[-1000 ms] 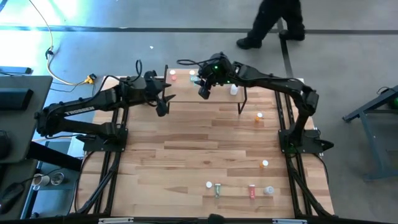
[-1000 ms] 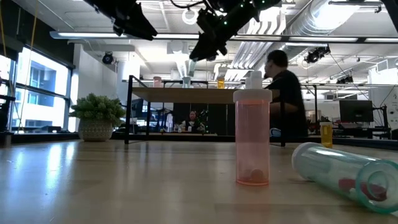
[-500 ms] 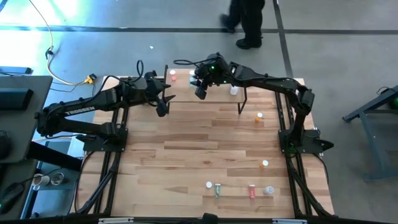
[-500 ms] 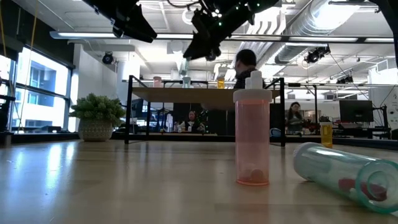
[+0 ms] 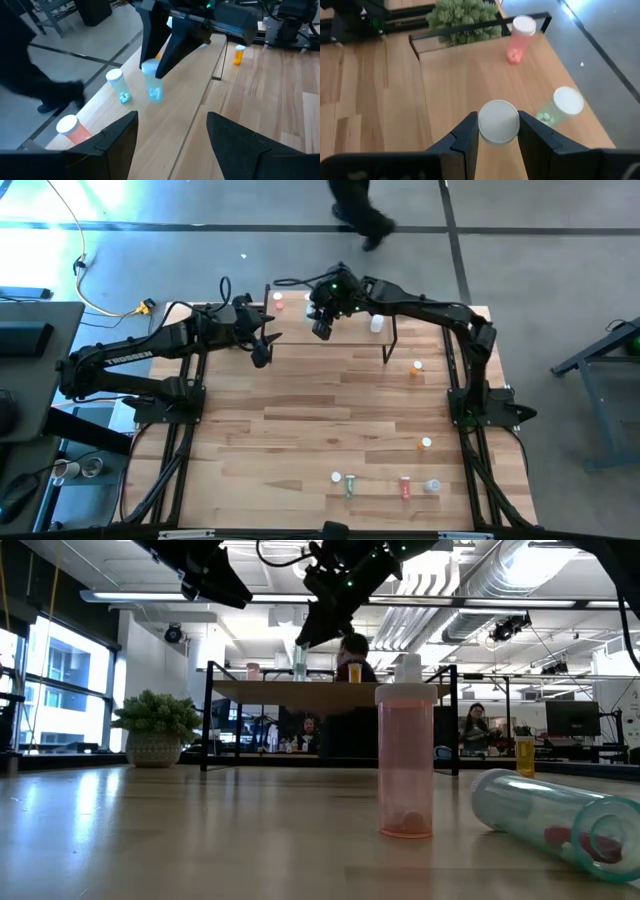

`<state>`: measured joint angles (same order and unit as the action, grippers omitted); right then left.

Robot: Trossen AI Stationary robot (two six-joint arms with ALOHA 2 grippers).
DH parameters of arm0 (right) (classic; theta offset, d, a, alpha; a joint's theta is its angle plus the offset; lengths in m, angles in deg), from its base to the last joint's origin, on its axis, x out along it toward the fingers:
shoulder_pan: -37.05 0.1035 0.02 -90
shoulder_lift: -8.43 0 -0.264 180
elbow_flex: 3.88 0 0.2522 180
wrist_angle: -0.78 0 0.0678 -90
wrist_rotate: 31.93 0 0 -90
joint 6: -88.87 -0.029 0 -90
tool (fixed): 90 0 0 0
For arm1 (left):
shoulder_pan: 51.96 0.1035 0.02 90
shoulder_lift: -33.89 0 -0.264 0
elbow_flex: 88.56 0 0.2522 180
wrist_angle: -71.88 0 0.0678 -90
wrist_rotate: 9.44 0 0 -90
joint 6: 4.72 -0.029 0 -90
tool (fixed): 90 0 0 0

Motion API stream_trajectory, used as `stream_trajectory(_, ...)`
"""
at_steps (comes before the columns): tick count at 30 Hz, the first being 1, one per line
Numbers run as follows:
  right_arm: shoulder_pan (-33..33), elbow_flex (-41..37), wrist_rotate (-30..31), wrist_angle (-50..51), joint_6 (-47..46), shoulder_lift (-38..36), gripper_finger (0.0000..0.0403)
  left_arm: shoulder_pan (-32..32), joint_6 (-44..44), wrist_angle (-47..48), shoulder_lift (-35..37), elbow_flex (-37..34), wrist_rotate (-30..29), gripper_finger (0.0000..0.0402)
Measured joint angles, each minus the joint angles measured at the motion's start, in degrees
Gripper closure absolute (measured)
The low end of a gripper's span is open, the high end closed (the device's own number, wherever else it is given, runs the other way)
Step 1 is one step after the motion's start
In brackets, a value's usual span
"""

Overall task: Pick and place medicine bottles onto shelf by color
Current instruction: Put the left blue pill bottle on the shelf aligned with the other blue pill bottle

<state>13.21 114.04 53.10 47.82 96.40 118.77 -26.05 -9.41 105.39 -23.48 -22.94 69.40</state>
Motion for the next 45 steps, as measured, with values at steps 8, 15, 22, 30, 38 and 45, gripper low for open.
stream_trajectory(8,0.00,0.00,0.00,-0.09,0.30,0.71,0.0299,-0.01,0.00,0.00,-0.02,0.00,-0.02,0.0174)
stream_trajectory(15,-0.02,0.00,-0.04,-0.22,0.44,1.56,0.0299,0.00,0.00,0.00,-0.02,0.00,-0.02,0.0174)
stream_trajectory(22,-0.09,-0.02,-0.09,-0.31,0.87,2.75,0.0299,0.00,0.00,0.00,-0.02,0.00,-0.01,0.0174)
stream_trajectory(30,-0.07,0.00,-0.19,-0.34,1.36,3.22,0.0299,0.00,0.00,0.00,-0.02,0.00,-0.02,0.0174)
stream_trajectory(38,-0.08,0.00,-0.20,-0.39,1.96,3.22,0.0299,0.00,0.00,0.00,-0.02,0.00,0.00,0.0174)
stream_trajectory(45,-0.08,0.00,-0.17,-0.46,1.95,3.22,0.0268,-0.01,0.00,0.00,-0.02,0.00,0.00,0.0174)
